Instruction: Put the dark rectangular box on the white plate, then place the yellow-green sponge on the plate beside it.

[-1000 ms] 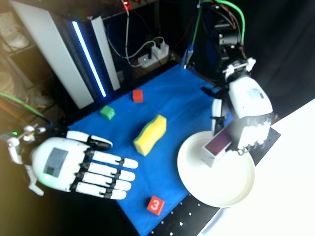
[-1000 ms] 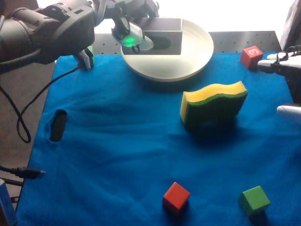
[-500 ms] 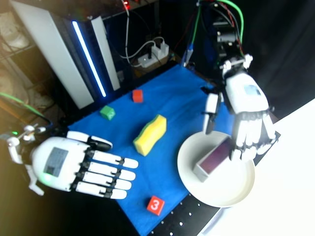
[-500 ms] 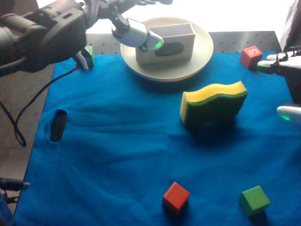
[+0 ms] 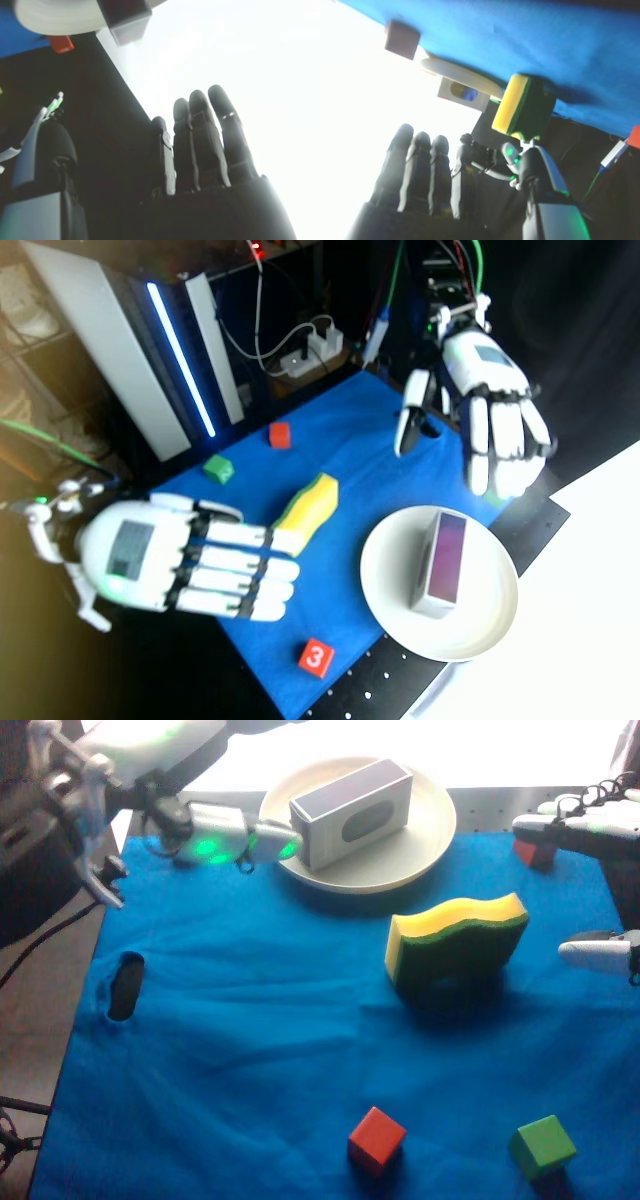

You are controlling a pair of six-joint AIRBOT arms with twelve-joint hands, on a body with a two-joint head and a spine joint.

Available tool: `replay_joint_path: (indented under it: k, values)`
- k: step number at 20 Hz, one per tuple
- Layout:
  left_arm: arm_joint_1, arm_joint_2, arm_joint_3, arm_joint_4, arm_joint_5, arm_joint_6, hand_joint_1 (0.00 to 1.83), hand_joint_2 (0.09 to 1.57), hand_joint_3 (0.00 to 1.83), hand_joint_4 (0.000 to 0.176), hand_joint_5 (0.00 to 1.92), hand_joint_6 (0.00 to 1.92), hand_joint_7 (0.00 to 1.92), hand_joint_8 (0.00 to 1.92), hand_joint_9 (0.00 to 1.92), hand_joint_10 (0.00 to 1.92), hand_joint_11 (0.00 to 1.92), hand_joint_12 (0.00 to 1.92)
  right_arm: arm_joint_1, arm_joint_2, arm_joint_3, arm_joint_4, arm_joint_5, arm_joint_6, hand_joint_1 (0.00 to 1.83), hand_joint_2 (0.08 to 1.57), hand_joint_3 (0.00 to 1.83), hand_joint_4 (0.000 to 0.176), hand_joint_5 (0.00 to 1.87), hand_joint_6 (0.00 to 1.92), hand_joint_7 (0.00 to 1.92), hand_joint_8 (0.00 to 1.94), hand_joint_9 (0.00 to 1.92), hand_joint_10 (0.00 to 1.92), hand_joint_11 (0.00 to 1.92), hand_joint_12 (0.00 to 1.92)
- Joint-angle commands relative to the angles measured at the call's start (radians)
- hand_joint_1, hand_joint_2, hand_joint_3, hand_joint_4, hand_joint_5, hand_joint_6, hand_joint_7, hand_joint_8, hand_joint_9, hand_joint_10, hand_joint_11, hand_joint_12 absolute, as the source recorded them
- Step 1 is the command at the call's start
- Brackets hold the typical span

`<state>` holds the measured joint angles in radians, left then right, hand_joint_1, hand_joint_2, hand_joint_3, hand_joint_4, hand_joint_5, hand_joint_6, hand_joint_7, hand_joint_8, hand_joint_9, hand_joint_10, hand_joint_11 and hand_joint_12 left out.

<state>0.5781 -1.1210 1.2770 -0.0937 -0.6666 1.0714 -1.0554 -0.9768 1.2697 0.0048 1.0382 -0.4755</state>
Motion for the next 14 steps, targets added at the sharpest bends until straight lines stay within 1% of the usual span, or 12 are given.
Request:
replay_joint_path:
  k: [1, 3, 4, 5, 6, 7, 8, 10, 11, 12, 13, 14]
  values:
    - [0.005, 0.015, -0.019, 0.011, -0.171, -0.001, 0.79, 0.96, 0.0, 0.125, 0.27, 0.0, 0.24, 0.0, 0.2, 0.0, 0.0, 0.53, 0.019, -0.005, 0.004, 0.027, 0.113, 0.003, 0.8, 1.0, 0.0, 0.134, 0.26, 0.0, 0.25, 0.0, 0.24, 0.0, 0.02, 0.58]
    - [0.044, 0.054, -0.066, 0.01, -0.221, 0.0, 0.86, 0.92, 0.0, 0.14, 0.26, 0.0, 0.16, 0.0, 0.09, 0.0, 0.0, 0.26, 0.027, -0.01, 0.005, 0.025, 0.113, 0.003, 0.83, 0.97, 0.0, 0.152, 0.28, 0.01, 0.31, 0.01, 0.26, 0.01, 0.0, 0.57]
    - [0.074, 0.083, -0.101, 0.004, -0.255, 0.004, 0.93, 0.91, 0.0, 0.133, 0.26, 0.0, 0.14, 0.0, 0.04, 0.0, 0.0, 0.09, 0.033, -0.014, 0.006, 0.02, 0.113, 0.003, 0.85, 0.95, 0.0, 0.146, 0.32, 0.0, 0.34, 0.01, 0.25, 0.0, 0.0, 0.54]
    - [0.12, 0.12, -0.153, -0.019, -0.302, 0.028, 0.9, 0.92, 0.0, 0.133, 0.25, 0.0, 0.14, 0.0, 0.03, 0.0, 0.0, 0.03, 0.046, -0.021, 0.01, 0.011, 0.113, 0.003, 0.87, 0.94, 0.0, 0.118, 0.36, 0.01, 0.37, 0.0, 0.27, 0.0, 0.0, 0.61]
    - [0.134, 0.13, -0.168, -0.027, -0.321, 0.041, 0.87, 0.93, 0.0, 0.139, 0.24, 0.0, 0.15, 0.0, 0.04, 0.0, 0.01, 0.03, 0.051, -0.024, 0.011, 0.008, 0.113, 0.003, 0.88, 0.94, 0.0, 0.104, 0.38, 0.01, 0.38, 0.0, 0.28, 0.0, 0.0, 0.65]
    - [0.153, 0.143, -0.189, -0.039, -0.343, 0.055, 0.87, 0.93, 0.0, 0.139, 0.24, 0.0, 0.15, 0.0, 0.04, 0.0, 0.01, 0.03, 0.059, -0.028, 0.012, 0.002, 0.11, 0.003, 0.88, 0.94, 0.0, 0.104, 0.38, 0.01, 0.38, 0.0, 0.28, 0.0, 0.0, 0.65]
    - [0.179, 0.161, -0.216, -0.048, -0.376, 0.067, 0.91, 0.94, 0.01, 0.111, 0.24, 0.0, 0.16, 0.0, 0.07, 0.01, 0.05, 0.05, 0.079, -0.036, 0.014, -0.009, 0.091, 0.003, 0.86, 0.95, 0.0, 0.072, 0.4, 0.01, 0.39, 0.0, 0.29, 0.0, 0.0, 0.65]
    - [0.223, 0.187, -0.251, -0.067, -0.423, 0.07, 0.94, 0.94, 0.0, 0.12, 0.24, 0.0, 0.15, 0.0, 0.06, 0.01, 0.04, 0.05, 0.097, -0.054, 0.023, -0.027, 0.072, 0.003, 0.85, 0.97, 0.01, 0.065, 0.39, 0.0, 0.35, 0.0, 0.27, 0.0, 0.0, 0.61]
    - [0.249, 0.199, -0.269, -0.084, -0.451, 0.07, 0.93, 0.94, 0.01, 0.104, 0.24, 0.0, 0.15, 0.0, 0.06, 0.01, 0.02, 0.04, 0.103, -0.064, 0.027, -0.033, 0.066, 0.003, 0.76, 1.0, 0.01, 0.055, 0.38, 0.0, 0.33, 0.0, 0.24, 0.0, 0.0, 0.65]
    - [0.283, 0.208, -0.29, -0.106, -0.484, 0.07, 0.92, 0.94, 0.01, 0.098, 0.25, 0.0, 0.17, 0.01, 0.07, 0.01, 0.02, 0.05, 0.111, -0.072, 0.031, -0.044, 0.052, 0.003, 0.74, 1.0, 0.0, 0.044, 0.38, 0.0, 0.33, 0.0, 0.23, 0.0, 0.0, 0.67]
    - [0.311, 0.214, -0.304, -0.124, -0.511, 0.07, 0.92, 0.96, 0.01, 0.099, 0.25, 0.0, 0.17, 0.01, 0.07, 0.01, 0.01, 0.04, 0.123, -0.078, 0.036, -0.058, 0.03, 0.003, 0.75, 1.0, 0.0, 0.052, 0.36, 0.0, 0.29, 0.0, 0.17, 0.0, 0.0, 0.6]
    - [0.35, 0.221, -0.324, -0.155, -0.552, 0.07, 0.89, 0.96, 0.01, 0.103, 0.26, 0.01, 0.19, 0.01, 0.08, 0.01, 0.0, 0.04, 0.142, -0.089, 0.044, -0.077, 0.003, 0.003, 0.81, 0.98, 0.0, 0.049, 0.36, 0.0, 0.28, 0.0, 0.17, 0.0, 0.0, 0.58]
